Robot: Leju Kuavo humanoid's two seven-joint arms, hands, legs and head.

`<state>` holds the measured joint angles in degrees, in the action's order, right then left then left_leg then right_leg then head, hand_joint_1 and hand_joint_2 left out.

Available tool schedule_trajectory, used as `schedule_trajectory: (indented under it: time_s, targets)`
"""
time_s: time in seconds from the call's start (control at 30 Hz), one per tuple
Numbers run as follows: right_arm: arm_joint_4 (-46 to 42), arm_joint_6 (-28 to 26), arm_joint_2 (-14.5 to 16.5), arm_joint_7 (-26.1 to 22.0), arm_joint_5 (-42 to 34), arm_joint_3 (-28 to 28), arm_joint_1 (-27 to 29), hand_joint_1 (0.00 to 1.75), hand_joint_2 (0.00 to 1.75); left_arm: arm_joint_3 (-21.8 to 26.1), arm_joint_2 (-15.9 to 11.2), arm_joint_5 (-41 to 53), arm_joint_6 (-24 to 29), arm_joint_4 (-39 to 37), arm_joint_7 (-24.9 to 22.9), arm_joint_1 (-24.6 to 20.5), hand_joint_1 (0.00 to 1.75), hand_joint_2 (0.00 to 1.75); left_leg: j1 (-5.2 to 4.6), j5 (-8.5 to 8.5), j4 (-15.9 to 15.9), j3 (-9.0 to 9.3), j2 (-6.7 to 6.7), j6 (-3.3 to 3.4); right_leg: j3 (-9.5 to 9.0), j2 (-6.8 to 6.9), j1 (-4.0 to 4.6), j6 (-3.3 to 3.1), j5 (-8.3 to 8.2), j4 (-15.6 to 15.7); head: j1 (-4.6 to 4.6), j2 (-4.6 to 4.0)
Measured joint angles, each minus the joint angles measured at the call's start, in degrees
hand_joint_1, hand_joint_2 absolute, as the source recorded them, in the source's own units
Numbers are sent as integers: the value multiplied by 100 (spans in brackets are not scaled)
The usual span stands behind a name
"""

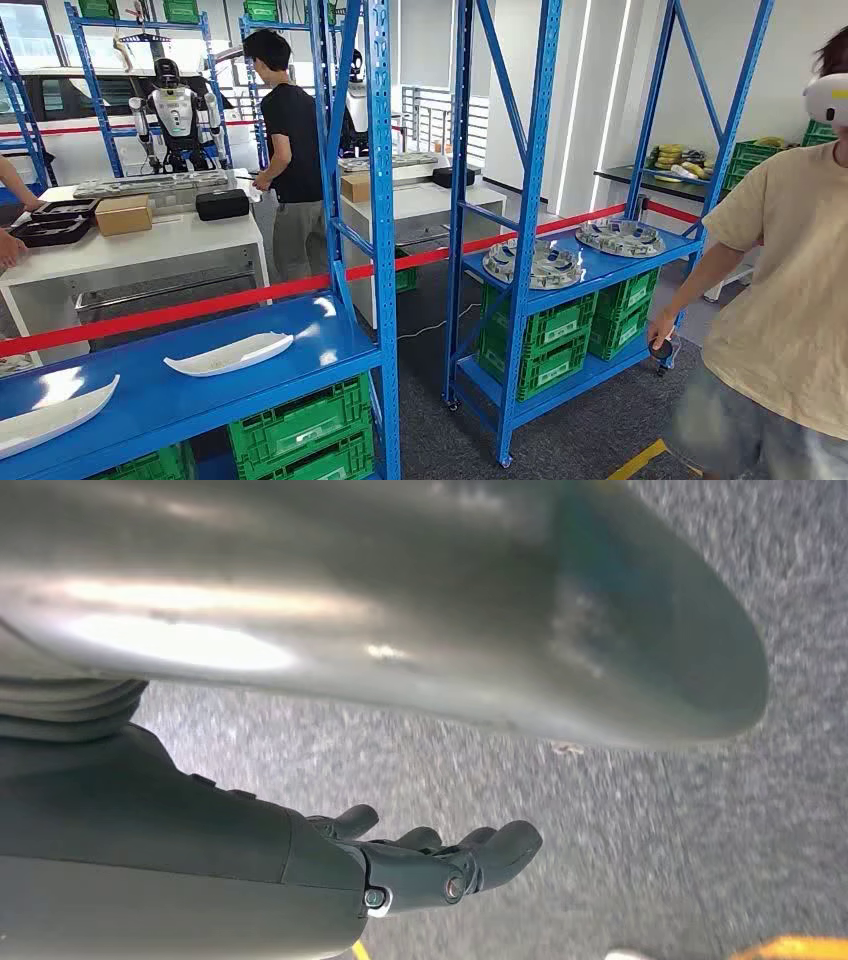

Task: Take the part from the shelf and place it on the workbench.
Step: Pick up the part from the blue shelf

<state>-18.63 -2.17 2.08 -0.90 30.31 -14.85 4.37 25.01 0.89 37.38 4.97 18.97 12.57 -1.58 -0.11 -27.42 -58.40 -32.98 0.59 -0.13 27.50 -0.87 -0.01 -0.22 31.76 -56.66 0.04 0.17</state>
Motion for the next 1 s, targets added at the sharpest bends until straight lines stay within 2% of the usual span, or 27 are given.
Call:
schedule_trajectory:
  time_s: [0.3,0.63,0.8,1.0]
  targets:
    - [161,-80,81,-72,856,-524,-149,0,0,298,75,1133,269,-62,621,-716,0,0,0,3,0,3,-1,-3,0,0,-1,-1,-2,-1,0,0]
    - [352,-340,177,-306,1904,-1058,-329,0,0,312,245,2295,823,-6,1409,-1930,0,0,0,14,-1,5,-1,-7,0,-1,-1,2,-10,-3,0,0]
    - [437,-462,214,-427,2385,-1277,-395,0,0,66,359,2673,1122,140,1727,-2632,0,0,0,20,-1,6,-1,-8,-1,-1,-2,1,-16,-5,0,0]
    - [495,-503,244,-567,2841,-1499,-454,0,0,-545,490,2958,1459,436,1909,-3497,0,0,0,24,-2,7,-1,-7,-4,-2,-2,1,-20,-8,0,0]
